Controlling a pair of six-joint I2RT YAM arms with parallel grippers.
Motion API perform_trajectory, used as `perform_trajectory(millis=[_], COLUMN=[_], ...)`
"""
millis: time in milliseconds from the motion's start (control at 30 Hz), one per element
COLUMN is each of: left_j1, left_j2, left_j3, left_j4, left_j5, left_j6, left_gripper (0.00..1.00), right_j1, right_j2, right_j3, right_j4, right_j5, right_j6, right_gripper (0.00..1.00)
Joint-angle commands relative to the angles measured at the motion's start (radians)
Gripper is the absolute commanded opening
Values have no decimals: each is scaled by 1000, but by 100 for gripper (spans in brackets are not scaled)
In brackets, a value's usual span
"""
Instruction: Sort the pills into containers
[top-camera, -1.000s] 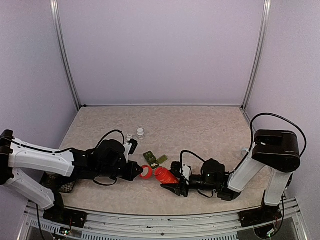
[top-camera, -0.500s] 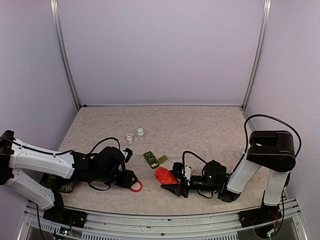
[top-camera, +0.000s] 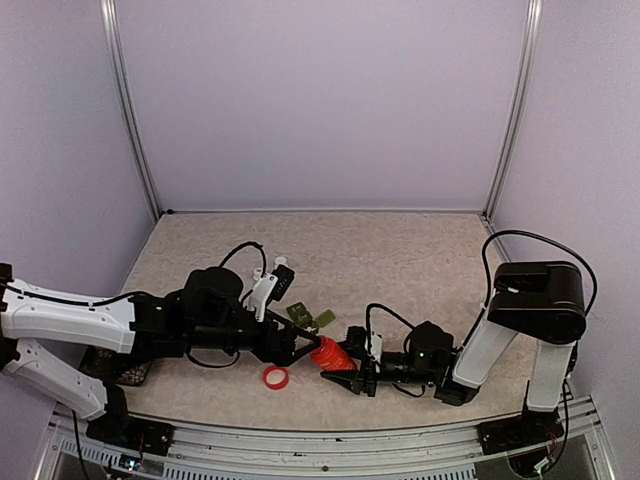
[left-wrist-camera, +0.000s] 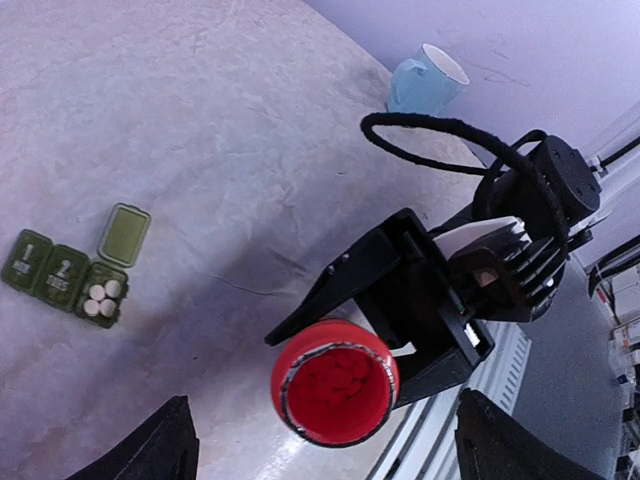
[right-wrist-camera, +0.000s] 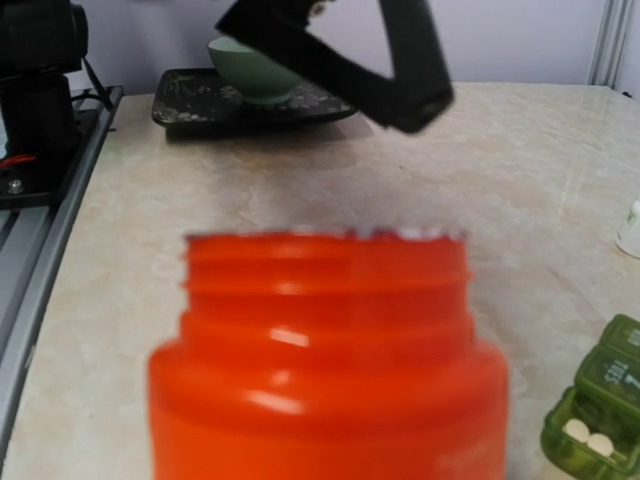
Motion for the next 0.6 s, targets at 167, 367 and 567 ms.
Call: perform_trajectory(millis=[167,367,567], left_j1=[-21,-17,-15], left_j2=[145,194,225], left_j3=[79,107,139], left_j4=[82,71,53], left_j5=[113,97,119], left_j6=[70,80,90], left_gripper=[99,90,81], right_j1=[3,7,9], right_j2=[-26,-49,-64], right_j3=[-9,-2,0], right_j4=[41,22,5], right_j5=[-15,-23,-20], right_j6=[6,2,-4], right_gripper=[39,39,39])
